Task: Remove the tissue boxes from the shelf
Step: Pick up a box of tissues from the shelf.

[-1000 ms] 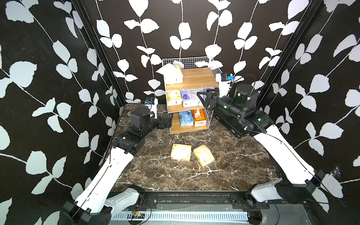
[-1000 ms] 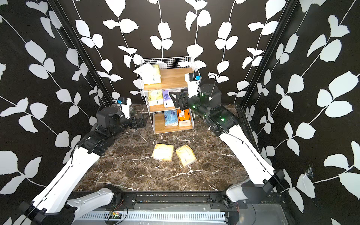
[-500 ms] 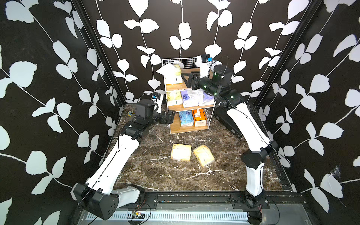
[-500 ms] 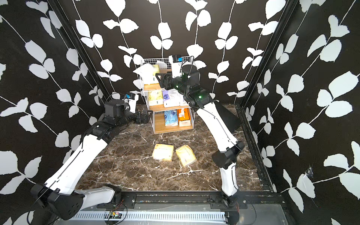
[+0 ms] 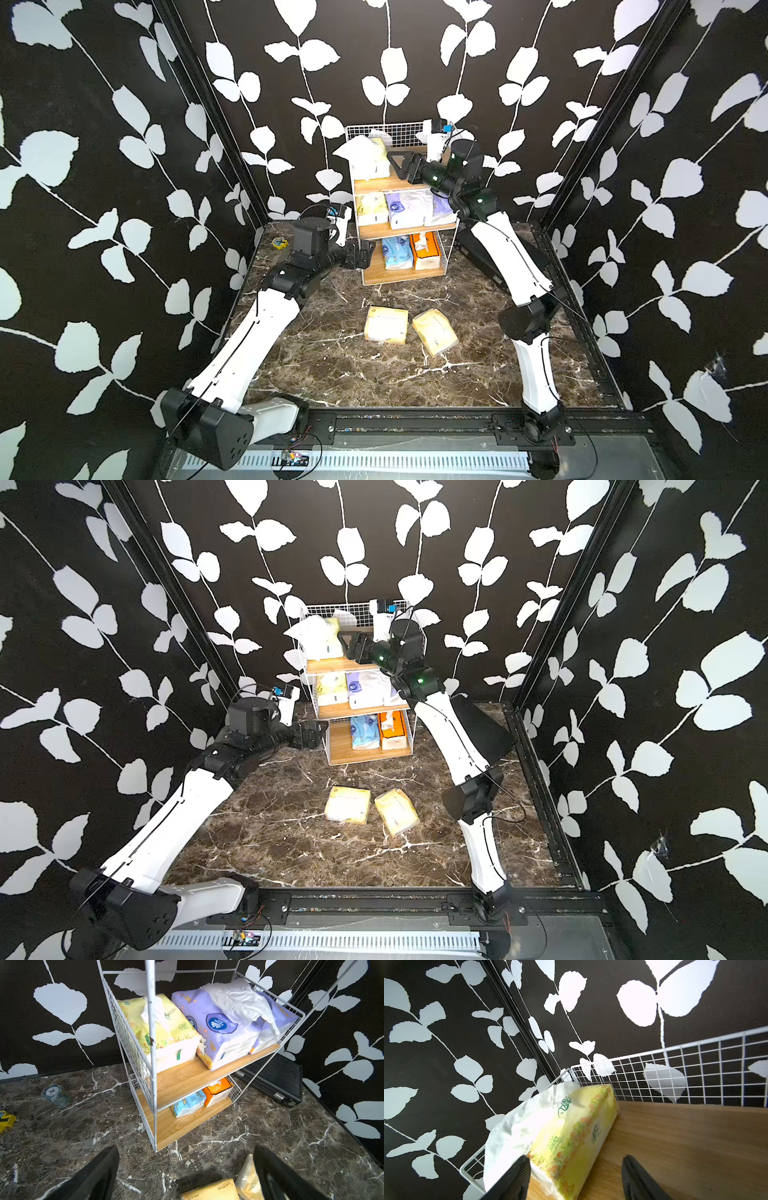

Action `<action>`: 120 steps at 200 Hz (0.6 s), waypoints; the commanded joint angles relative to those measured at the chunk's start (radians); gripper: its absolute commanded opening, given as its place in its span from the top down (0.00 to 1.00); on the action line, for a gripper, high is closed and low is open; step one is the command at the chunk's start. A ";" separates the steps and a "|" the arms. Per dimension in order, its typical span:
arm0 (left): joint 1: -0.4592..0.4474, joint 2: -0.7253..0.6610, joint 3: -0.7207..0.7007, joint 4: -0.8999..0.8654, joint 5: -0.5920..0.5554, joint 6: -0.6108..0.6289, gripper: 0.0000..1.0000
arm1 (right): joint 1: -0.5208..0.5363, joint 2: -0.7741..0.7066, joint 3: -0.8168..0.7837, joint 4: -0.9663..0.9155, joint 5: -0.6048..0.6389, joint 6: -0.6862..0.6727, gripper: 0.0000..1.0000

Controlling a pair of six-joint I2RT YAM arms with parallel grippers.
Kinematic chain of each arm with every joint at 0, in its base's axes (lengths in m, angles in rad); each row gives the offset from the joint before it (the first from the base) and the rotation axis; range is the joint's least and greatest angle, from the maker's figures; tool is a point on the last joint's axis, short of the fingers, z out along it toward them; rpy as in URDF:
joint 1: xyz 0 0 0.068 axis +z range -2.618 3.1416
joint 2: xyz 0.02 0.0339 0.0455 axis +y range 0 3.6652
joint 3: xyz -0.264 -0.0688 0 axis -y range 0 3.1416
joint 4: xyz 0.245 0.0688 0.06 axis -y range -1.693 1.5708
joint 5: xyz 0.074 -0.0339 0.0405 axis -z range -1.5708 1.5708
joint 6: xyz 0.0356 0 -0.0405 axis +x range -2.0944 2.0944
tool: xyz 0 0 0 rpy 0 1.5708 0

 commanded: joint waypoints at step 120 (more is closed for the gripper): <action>0.026 -0.060 -0.061 0.075 0.036 0.005 0.01 | 0.086 0.046 0.038 0.011 0.065 -0.052 0.39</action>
